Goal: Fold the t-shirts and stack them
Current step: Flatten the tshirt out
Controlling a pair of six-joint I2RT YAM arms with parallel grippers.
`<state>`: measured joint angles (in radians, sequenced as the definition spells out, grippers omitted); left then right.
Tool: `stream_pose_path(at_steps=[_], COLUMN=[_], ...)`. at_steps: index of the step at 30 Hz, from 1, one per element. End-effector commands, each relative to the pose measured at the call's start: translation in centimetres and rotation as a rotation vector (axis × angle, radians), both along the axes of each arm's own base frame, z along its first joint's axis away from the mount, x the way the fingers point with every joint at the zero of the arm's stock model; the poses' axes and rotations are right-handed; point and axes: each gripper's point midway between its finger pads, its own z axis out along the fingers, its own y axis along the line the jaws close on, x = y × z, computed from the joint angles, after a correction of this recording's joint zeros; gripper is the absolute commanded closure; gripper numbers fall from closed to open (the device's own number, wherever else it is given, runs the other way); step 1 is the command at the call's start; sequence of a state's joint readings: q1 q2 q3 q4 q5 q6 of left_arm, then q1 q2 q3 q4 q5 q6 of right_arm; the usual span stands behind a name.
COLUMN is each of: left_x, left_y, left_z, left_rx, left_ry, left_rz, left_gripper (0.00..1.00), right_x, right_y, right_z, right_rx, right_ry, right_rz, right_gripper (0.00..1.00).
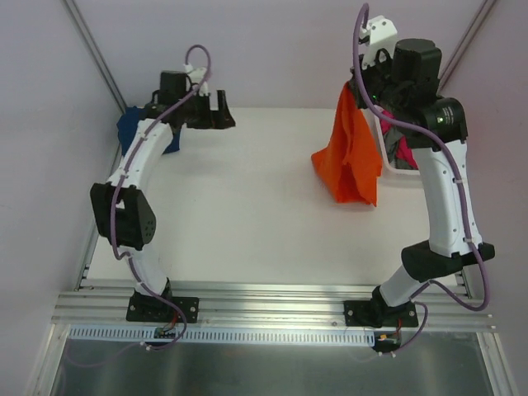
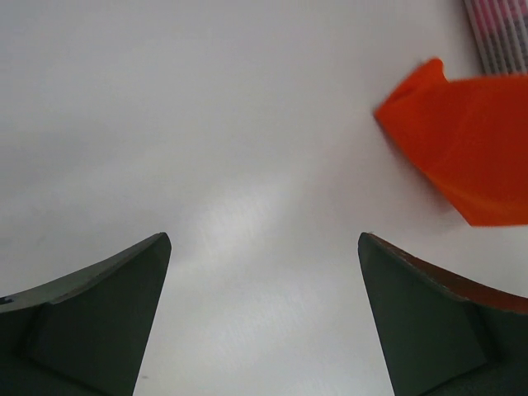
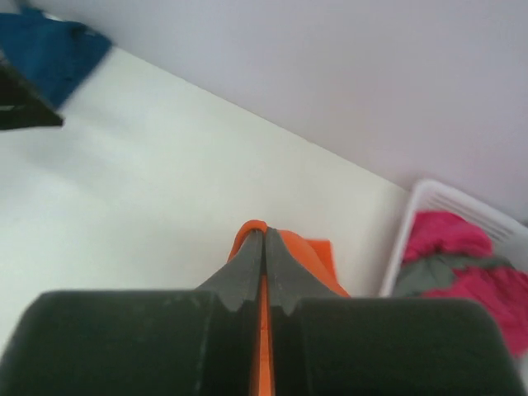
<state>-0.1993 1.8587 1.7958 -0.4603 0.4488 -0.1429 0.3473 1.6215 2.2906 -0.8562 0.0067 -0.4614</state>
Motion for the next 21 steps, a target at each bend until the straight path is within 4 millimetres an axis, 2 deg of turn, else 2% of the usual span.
stream_pose_path(at_steps=[1,2,3,5,6,8,9,10,12,13,15,16,17,19,20,21], left_x=[0.1,0.0,-0.1,-0.7,-0.9,-1.5,-1.6,-1.8,-2.4,-2.6,-2.9,-2.9,-3.0,-3.0,-3.1,-3.1], left_y=[5.9,7.5,8.1,9.2,9.5,10.2,10.4,10.5,10.6,10.6,10.5,10.6,10.6,10.7,10.7,10.8], left_z=[4.9,5.2,5.3,5.4,5.2,4.9,4.8,4.7,4.3,4.2,4.0,3.9,3.7,3.9,3.7,3.9], left_rx=[0.025,0.029,0.031,0.034,0.035,0.042,0.043,0.048,0.052,0.052,0.053,0.054,0.055,0.059,0.061,0.065], left_ry=[-0.119,-0.125,-0.129,-0.128,-0.125,-0.12,-0.119,-0.119,-0.112,-0.109,-0.103,-0.103,-0.099,-0.105,-0.103,-0.109], left_rz=[0.164,0.199,0.211,0.235,0.243,0.261,0.261,0.26,0.257,0.257,0.255,0.258,0.258,0.258,0.261,0.262], left_gripper=[0.01,0.01,0.01,0.01,0.01,0.01,0.01,0.01,0.01,0.01,0.01,0.01,0.01,0.01,0.01,0.01], right_x=[-1.8,-1.9,-2.1,-2.5,-2.2,-3.1,-2.9,-3.5,-4.0,-4.6,-4.1,-4.6,-2.8,-0.9,1.0,2.0], right_y=[5.7,7.3,8.2,10.3,11.2,12.8,13.5,13.4,13.6,13.2,12.5,11.2,10.2,7.0,3.5,1.3], right_z=[4.6,4.6,5.7,6.0,6.7,8.4,9.1,10.9,12.5,13.2,12.5,13.1,10.7,9.0,7.0,5.7], right_rx=[0.138,0.154,0.171,0.223,0.259,0.326,0.341,0.357,0.377,0.374,0.339,0.319,0.271,0.201,0.165,0.137], right_ry=[-0.11,-0.108,-0.133,-0.121,-0.139,-0.167,-0.19,-0.24,-0.294,-0.316,-0.318,-0.351,-0.31,-0.308,-0.275,-0.248], right_rz=[0.202,0.239,0.264,0.317,0.337,0.393,0.406,0.415,0.43,0.431,0.41,0.391,0.338,0.222,0.117,0.045], right_gripper=[1.0,0.99,0.99,0.99,0.99,0.99,0.99,0.99,0.99,0.99,0.99,0.99,0.99,0.99,0.99,0.99])
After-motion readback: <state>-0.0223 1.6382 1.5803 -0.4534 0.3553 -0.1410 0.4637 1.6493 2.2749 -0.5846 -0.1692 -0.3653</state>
